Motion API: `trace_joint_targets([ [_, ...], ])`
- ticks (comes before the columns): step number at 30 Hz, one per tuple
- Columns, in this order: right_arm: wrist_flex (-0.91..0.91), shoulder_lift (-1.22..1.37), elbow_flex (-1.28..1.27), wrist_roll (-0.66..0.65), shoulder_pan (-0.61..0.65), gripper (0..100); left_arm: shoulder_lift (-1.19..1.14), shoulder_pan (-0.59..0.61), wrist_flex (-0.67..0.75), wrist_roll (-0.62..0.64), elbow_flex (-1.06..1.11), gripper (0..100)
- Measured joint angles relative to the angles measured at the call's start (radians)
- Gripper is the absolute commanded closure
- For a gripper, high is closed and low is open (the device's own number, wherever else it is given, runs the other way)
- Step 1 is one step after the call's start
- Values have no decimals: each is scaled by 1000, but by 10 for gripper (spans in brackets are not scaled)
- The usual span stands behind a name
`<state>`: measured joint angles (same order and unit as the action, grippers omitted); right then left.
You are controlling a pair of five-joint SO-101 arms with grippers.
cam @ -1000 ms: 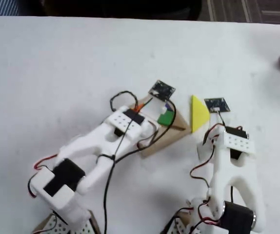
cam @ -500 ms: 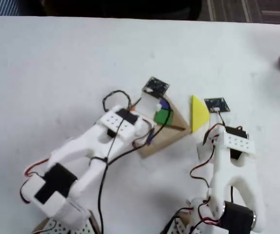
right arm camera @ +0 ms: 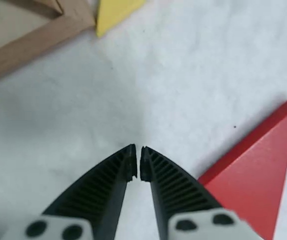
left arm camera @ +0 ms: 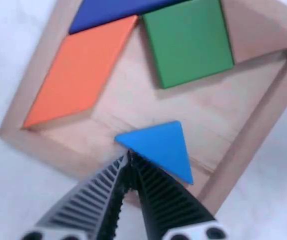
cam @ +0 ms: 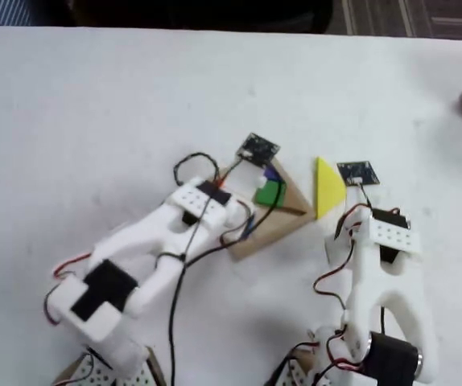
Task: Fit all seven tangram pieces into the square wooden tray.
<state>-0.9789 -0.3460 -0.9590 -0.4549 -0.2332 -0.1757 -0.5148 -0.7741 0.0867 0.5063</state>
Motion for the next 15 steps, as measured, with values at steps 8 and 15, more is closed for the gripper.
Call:
trace_joint_targets([
  [8, 0, 0, 0, 0, 0, 981, -110, -2, -6, 2, -140, 979],
  [15, 0, 0, 0, 0, 0, 981, -118, -2, -6, 0, -204, 980],
])
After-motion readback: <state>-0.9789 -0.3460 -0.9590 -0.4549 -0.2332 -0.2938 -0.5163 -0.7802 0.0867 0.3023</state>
